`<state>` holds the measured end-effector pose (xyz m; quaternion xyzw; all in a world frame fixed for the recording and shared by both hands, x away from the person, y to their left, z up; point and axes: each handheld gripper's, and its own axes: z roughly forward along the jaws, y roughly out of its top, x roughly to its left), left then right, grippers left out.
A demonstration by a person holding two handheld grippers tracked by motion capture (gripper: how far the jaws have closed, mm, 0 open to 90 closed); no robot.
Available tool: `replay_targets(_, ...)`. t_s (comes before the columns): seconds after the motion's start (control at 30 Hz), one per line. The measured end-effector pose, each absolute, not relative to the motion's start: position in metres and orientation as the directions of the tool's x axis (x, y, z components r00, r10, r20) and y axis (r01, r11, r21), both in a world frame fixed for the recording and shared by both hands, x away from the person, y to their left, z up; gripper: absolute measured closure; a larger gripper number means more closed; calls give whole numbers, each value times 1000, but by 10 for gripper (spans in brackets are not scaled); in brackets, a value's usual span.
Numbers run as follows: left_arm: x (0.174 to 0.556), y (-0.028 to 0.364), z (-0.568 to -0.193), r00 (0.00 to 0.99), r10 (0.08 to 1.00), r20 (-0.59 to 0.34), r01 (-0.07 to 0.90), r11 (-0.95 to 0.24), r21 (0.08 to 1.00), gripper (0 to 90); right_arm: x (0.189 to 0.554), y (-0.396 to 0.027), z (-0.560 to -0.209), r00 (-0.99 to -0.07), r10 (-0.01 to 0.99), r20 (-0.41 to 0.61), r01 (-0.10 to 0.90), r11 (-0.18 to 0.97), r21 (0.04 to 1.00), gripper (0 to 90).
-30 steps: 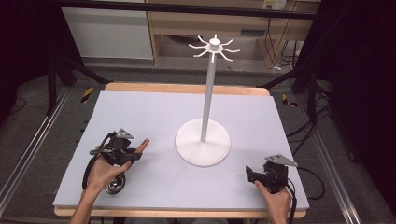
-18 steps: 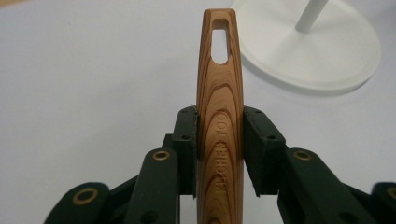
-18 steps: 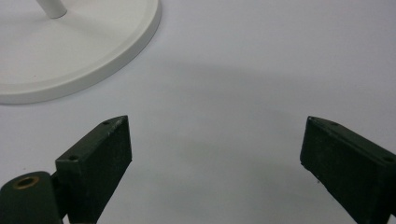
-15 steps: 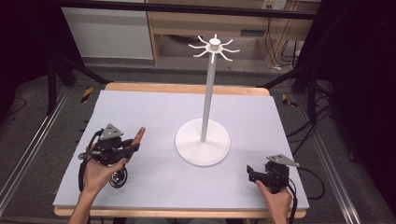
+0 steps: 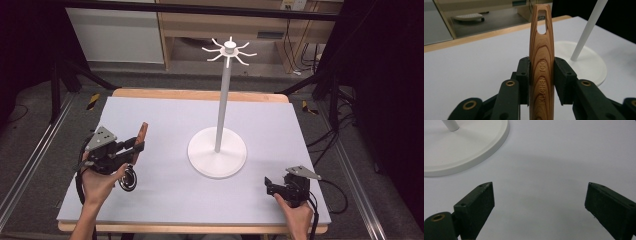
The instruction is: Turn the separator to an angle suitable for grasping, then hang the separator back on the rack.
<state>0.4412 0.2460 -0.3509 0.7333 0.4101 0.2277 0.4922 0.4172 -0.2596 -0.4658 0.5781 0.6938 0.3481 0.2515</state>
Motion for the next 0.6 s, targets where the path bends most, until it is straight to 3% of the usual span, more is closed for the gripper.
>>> replay_targets(0.6,434,238,-308,585,810,-46,248,-124,961,671,418,-261,-464,-203,978,50,606,86,791,93)
